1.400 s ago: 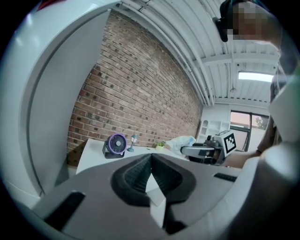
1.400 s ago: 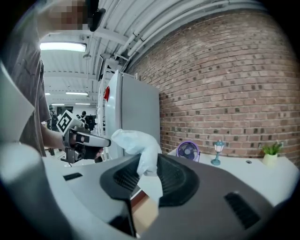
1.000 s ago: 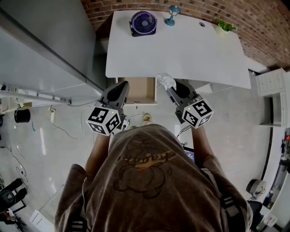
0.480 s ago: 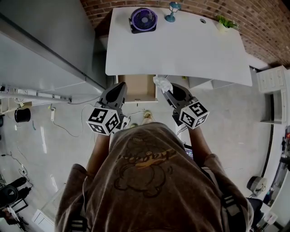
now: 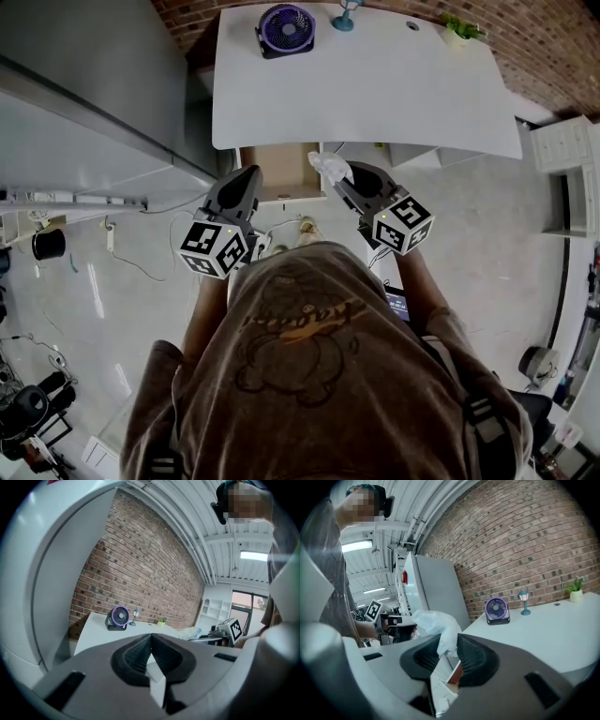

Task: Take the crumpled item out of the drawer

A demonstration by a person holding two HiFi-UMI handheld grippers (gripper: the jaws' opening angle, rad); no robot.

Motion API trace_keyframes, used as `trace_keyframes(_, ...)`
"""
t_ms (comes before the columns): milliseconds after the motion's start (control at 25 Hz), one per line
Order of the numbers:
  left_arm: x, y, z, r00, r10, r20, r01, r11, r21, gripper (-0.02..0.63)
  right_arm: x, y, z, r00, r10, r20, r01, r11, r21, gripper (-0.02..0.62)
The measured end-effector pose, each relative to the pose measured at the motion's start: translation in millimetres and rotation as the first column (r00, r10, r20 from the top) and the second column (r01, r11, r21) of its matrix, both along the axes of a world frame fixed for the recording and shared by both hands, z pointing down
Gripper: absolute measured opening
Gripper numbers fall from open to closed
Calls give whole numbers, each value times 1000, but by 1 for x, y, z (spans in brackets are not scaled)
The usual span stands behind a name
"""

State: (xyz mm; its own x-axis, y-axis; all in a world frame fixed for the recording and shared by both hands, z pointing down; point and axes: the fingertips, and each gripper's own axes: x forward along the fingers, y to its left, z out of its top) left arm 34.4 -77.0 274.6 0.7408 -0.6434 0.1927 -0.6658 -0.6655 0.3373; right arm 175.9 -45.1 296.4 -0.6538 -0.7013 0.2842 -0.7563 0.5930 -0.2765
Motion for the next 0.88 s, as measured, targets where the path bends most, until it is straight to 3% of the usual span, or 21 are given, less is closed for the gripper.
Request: trace_keyframes(880, 2, 0, -1, 1000, 5, -15, -5, 1000, -19, 8, -7, 0, -5, 998, -64, -10, 64, 998, -13, 92)
